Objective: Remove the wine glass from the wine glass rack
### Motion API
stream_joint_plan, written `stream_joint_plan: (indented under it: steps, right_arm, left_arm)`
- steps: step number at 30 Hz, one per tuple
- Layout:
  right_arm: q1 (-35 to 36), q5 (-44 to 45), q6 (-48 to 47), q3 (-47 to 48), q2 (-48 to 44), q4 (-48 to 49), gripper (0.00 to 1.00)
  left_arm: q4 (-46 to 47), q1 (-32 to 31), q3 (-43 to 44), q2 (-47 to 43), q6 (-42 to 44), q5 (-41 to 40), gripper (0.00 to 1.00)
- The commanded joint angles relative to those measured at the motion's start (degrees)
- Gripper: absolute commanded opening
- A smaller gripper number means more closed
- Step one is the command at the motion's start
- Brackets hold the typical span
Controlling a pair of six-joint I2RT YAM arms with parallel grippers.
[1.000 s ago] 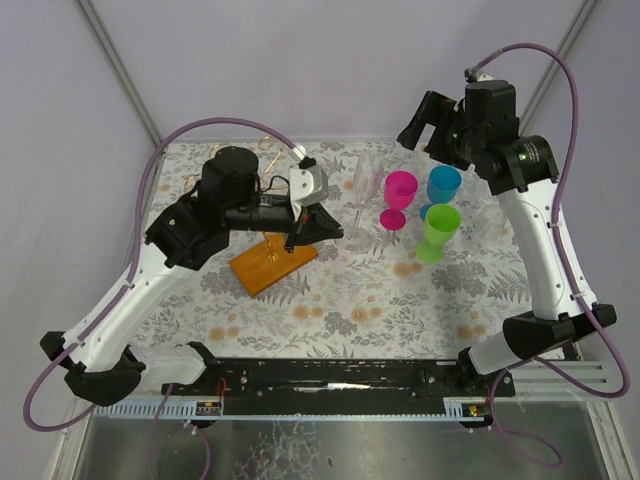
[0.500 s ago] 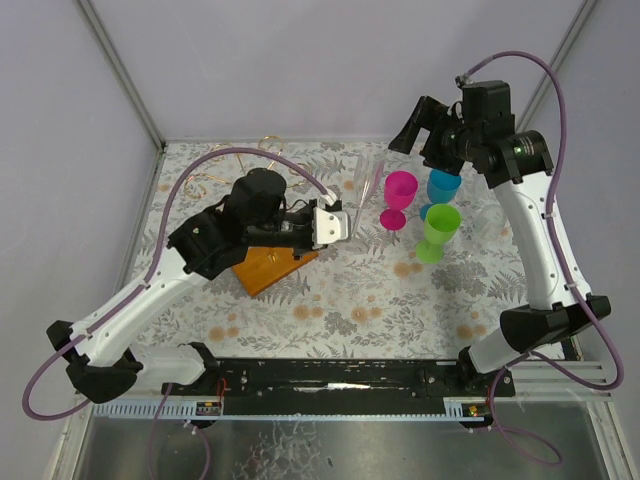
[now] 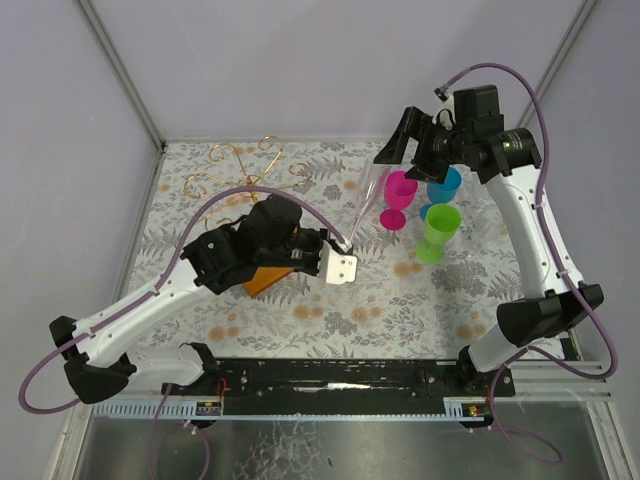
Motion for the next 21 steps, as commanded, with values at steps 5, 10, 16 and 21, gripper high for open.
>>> stream_joint_plan:
  steps: [5,10,16,21]
  right_arm:
    - [-0.4,-6.6,-2.6,-2.1,0.7,-0.1,0.99]
    - [-0.4,-8.2,-2.7,-3.5,0.8,0.3,0.99]
    - [-0.3,-11.7,-2.9,-5.1,1.7,0.6,0.98]
    - [-0.3,-12.7,-3.5,-4.9,2.5,0.4,0.93]
  left_arm:
    - [5.5,-2.7,-2.5,-2.3,8.8,-5.8,0.00]
    - [5.8,-3.4,-3.5,-2.4,10.7,-6.7,0.00]
    - [6.7,-4.2,-5.1,-2.8,13.7,-7.8,0.00]
    - [6.7,-4.9,-6.1,-3.2,15.3,-8.6,0.00]
